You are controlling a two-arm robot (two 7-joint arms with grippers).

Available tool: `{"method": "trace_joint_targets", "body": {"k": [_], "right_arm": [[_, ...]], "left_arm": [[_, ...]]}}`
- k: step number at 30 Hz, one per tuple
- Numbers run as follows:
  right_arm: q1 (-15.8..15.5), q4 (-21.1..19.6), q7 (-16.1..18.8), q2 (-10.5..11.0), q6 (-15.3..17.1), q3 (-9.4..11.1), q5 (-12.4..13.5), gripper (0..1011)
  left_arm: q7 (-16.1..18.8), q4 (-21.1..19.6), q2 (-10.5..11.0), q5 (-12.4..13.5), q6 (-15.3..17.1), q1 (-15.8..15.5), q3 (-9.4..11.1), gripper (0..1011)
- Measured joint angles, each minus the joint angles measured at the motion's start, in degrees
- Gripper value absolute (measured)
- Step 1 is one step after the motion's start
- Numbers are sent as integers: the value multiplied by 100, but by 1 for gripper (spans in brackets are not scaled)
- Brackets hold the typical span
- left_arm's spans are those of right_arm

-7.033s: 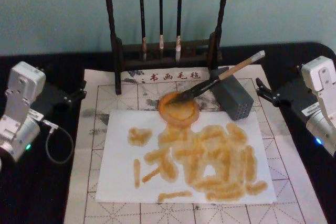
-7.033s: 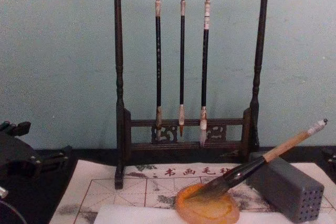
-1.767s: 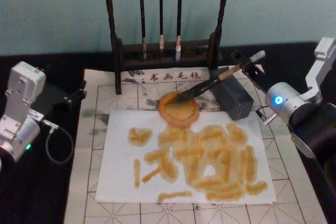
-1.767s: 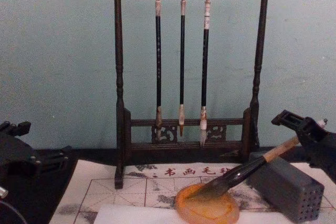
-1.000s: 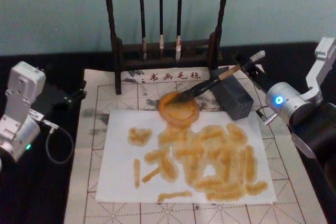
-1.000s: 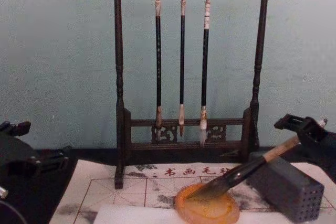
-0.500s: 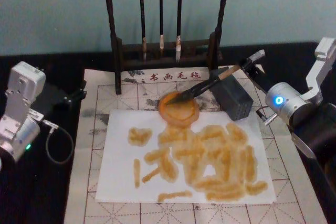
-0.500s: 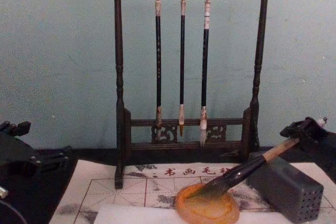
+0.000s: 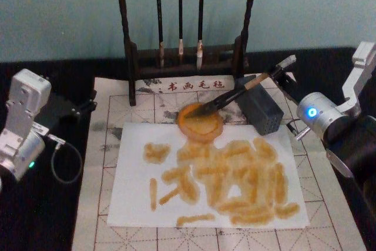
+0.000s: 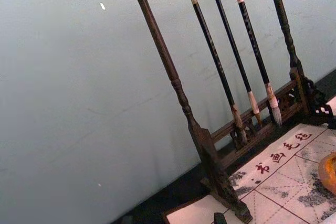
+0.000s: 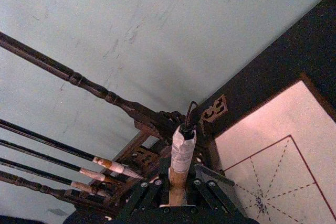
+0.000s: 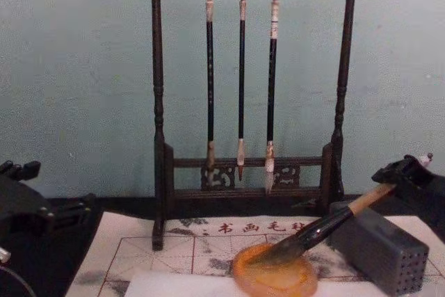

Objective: Pick up the brush from the inkstone, write on the paper, then place the brush back to its original position.

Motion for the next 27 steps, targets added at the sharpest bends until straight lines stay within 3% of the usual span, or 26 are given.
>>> {"method": "trace_joint_targets", "body": {"k": [7, 21, 27], "right_arm": [[0, 1, 6, 6, -12, -9, 0, 184], [37, -159, 210, 207, -359, -253, -74, 184], [32, -268, 229, 332, -597, -399, -291, 184]], "left_arm": [[0, 0, 0, 0, 0, 0, 0, 1001], [0, 0, 0, 0, 0, 0, 0, 1001], [0, 0, 0, 0, 0, 0, 0, 1001]]}}
